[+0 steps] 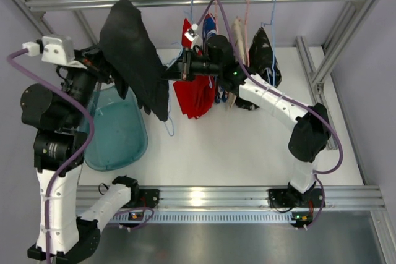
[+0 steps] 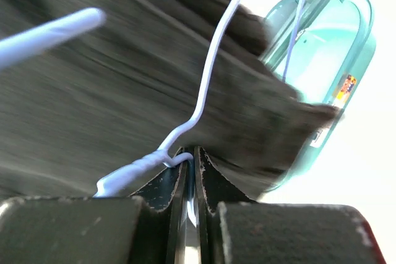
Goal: Remove the trousers from the hanger
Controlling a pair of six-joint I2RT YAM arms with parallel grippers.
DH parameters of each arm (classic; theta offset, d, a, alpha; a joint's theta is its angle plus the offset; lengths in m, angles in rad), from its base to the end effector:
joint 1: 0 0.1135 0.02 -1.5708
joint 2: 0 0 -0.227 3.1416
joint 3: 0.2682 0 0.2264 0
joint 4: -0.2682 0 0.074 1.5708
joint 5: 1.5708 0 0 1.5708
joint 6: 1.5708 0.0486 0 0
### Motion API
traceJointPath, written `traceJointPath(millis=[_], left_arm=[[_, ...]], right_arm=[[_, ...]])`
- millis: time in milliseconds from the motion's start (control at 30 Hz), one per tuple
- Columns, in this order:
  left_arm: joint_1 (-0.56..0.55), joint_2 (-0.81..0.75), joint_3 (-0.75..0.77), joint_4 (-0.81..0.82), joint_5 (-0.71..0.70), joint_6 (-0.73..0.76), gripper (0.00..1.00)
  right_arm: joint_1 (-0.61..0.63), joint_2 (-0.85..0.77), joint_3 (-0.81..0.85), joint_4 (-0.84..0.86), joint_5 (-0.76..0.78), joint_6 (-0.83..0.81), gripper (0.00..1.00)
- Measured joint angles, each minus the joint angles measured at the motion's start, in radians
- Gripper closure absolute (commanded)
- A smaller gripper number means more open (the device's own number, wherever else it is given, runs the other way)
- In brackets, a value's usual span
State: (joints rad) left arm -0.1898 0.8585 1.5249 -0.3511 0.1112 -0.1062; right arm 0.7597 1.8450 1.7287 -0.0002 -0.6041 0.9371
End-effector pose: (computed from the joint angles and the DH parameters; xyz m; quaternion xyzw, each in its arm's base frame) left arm 0.1192 -0.0284 0.5053 0.0694 0.5840 -0.1514 0.7945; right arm 0.2844 0.3082 0.3530 -0.1338 0.7280 0.6231 0.2529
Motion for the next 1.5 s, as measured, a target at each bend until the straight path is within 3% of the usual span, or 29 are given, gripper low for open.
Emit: traceJointPath(millis=[167,333,833,1067,1300,1400,1433,1500], left_arm=[[0.028,-0.019,0.047,0.016,-0.124,0.016,1.0],[0.063,-0.092,-0.002,0.013,-0.249,0.083,1.0],[0.174,-0.42,-0.425,0.009,-0.636,0.4,1.0],[0.176,-0.47,-0.631,0.01,-0.676,0.49,1.0],[0.176,-0.312,-0.856,0.158,-0.648,0.502,0.99],[0.176,-0.162,-0.904,0.221,-0.65,0.496,0.83],[0.176,-0.114,-0.909,0.236,-0.65,0.494,0.73],[0.176,-0.019,-0.913,0.261,-0.649,0.479,0.65]], right_arm=[[-0.001,-0.004,-0.023,0.006,-0.016,-0.03,1.0],[-0.001,-0.037,-0.074,0.001,-0.04,-0.04,1.0],[0.056,-0.204,-0.229,-0.031,-0.092,-0.108,1.0],[0.085,-0.283,-0.231,-0.101,-0.096,-0.18,1.0],[0.085,-0.385,-0.244,-0.192,-0.069,-0.293,1.0],[0.085,-0.433,-0.25,-0.246,-0.051,-0.356,1.0],[0.084,-0.447,-0.25,-0.261,-0.047,-0.373,1.0],[0.082,-0.471,-0.25,-0.286,-0.037,-0.405,1.0]])
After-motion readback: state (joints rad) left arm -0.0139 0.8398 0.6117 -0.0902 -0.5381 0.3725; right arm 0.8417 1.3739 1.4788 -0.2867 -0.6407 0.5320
